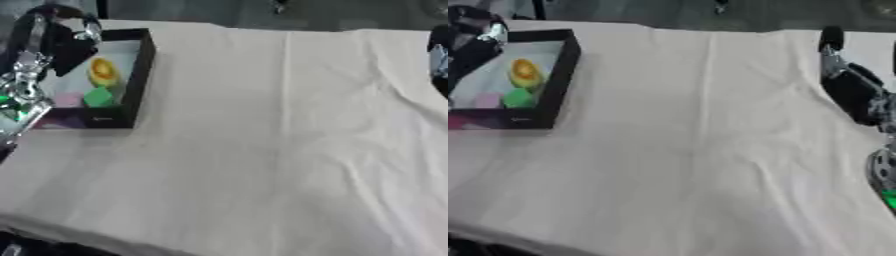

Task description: Pick up the objects with one hand, pass them to the other hand, and then place them into the box on the other side of the table.

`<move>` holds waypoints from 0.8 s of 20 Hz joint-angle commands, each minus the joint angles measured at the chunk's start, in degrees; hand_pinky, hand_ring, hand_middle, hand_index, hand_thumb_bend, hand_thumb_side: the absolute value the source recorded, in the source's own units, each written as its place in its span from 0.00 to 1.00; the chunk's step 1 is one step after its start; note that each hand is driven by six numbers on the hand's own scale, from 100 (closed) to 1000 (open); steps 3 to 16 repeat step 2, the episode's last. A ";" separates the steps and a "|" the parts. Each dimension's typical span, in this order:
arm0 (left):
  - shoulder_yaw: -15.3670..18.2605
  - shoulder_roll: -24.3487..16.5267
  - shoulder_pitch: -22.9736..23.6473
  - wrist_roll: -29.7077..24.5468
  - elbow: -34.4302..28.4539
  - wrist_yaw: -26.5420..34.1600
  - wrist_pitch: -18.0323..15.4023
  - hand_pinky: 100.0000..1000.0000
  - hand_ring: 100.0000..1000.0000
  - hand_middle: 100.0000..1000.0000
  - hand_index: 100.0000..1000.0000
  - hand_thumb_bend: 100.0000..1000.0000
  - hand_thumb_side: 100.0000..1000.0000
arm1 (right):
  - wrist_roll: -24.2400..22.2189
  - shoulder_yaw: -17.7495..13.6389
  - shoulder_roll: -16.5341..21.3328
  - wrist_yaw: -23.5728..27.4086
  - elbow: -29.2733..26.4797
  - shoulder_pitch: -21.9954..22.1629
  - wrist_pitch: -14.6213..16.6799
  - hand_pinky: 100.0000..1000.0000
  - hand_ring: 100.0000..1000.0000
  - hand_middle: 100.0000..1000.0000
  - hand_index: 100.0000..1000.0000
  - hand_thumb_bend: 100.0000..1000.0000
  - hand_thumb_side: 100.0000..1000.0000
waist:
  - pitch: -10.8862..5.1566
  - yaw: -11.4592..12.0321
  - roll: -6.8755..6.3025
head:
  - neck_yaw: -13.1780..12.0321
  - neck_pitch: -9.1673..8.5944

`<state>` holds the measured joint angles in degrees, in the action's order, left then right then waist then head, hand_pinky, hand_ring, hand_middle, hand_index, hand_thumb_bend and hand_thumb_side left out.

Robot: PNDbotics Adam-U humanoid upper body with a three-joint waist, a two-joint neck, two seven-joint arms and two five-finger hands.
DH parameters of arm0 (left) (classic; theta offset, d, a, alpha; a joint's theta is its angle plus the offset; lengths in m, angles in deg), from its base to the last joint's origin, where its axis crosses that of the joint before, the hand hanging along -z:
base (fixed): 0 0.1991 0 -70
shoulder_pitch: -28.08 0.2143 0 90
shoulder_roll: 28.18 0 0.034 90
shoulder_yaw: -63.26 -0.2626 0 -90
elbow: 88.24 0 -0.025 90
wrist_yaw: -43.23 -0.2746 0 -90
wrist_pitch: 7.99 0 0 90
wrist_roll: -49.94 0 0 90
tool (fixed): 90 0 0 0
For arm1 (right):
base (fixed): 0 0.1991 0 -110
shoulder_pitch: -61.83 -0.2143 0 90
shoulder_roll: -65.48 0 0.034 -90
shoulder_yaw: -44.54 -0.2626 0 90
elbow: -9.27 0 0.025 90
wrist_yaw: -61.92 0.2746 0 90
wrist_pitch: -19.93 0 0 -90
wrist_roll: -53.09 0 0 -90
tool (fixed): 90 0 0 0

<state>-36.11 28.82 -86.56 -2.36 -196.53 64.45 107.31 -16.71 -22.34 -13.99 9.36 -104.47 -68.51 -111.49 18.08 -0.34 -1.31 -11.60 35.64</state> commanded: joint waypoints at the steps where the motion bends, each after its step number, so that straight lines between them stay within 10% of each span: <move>1: -0.23 2.07 -0.14 8.34 -5.69 9.49 -4.47 1.00 0.74 0.73 0.74 0.00 0.57 | 2.94 -2.87 0.71 2.44 -0.85 0.67 -4.14 0.80 0.86 0.86 0.81 0.00 0.27 | -2.65 -0.09 0.21 | 1.74 -0.09; 16: -0.55 3.36 -0.26 8.18 -6.01 10.88 -7.68 1.00 0.73 0.72 0.73 0.00 0.57 | 4.66 -3.48 0.82 3.55 -0.85 1.50 -5.27 0.79 0.86 0.86 0.81 0.00 0.28 | -2.75 -0.05 0.23 | 2.22 -0.16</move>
